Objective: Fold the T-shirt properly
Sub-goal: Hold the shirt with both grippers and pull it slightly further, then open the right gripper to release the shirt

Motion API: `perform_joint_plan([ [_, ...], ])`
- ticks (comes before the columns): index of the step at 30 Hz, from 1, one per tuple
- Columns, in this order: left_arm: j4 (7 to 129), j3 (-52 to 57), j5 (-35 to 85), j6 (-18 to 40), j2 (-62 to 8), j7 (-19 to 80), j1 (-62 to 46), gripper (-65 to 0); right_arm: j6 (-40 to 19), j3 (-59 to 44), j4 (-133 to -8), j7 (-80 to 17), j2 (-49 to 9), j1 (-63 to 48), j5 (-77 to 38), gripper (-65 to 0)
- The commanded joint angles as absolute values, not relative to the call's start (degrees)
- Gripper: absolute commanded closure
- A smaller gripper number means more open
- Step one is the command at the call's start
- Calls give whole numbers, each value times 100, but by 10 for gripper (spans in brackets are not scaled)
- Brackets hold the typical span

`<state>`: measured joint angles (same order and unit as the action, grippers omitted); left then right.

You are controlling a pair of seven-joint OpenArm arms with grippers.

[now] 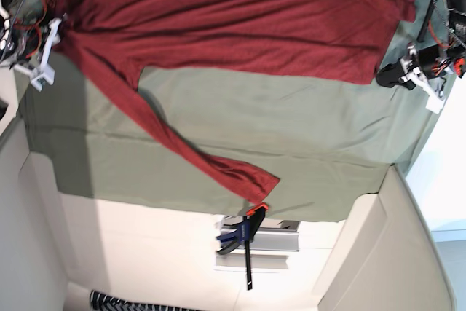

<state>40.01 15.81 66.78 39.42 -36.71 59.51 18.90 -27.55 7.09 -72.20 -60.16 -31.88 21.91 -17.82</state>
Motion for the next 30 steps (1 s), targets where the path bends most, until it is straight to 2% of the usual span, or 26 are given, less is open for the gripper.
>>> perform_joint_plan([
  [1, 4088, 1621, 6882, 4000, -3872, 5850, 2016, -187, -2672, 661, -7277, -5979, -3308, 2338, -1518, -263],
  [13, 4088, 1621, 7006, 4000, -4001, 5854, 2014, -187, -2200, 659, -7314, -5745, -3671, 2349, -751, -263],
  [23, 4088, 1619, 7008, 4000, -4001, 5854, 2014, -187, -891, 659, -7312, -5218, -3656, 2659, 217, -261],
  [27, 4088, 1619, 7008, 4000, -4001, 5852, 2014, -187, -836, 657, -7279, -5033, -3520, 3127, -108, -261],
  [30, 4088, 1619, 7008, 4000, -4001, 5854, 2014, -187, -1028, 587, -7030, -4890, -3192, 3535, -556, -261],
])
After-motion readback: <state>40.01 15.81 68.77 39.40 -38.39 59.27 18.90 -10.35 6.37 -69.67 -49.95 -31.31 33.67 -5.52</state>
